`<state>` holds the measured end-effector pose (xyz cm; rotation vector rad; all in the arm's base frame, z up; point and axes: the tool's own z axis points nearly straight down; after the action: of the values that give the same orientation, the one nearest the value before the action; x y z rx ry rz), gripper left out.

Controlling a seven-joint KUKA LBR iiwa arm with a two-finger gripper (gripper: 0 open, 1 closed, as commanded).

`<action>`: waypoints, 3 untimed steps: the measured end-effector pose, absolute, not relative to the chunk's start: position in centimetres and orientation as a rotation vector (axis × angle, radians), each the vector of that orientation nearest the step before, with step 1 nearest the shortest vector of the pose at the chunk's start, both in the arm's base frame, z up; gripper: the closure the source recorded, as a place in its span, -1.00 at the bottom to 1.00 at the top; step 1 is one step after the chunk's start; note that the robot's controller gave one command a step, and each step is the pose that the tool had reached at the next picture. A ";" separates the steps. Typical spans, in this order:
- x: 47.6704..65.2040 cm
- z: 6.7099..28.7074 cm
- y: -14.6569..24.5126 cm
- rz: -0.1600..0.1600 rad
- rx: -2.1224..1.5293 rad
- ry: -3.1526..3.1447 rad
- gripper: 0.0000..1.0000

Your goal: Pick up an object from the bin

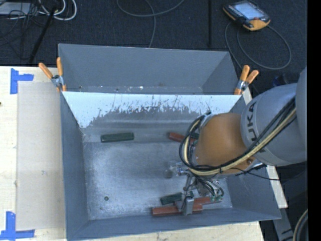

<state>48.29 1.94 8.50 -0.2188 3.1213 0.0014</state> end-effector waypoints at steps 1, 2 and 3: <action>48.0 8.3 1.9 0.001 -0.220 3.131 1.00; 48.0 8.3 1.9 0.001 -0.219 3.131 1.00; 49.6 19.3 4.1 0.001 -0.230 3.133 1.00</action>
Offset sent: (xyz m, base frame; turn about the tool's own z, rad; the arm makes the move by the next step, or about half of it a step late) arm 0.0000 0.0000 0.0000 0.0000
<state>49.62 4.05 19.32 -0.2305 3.1333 0.0006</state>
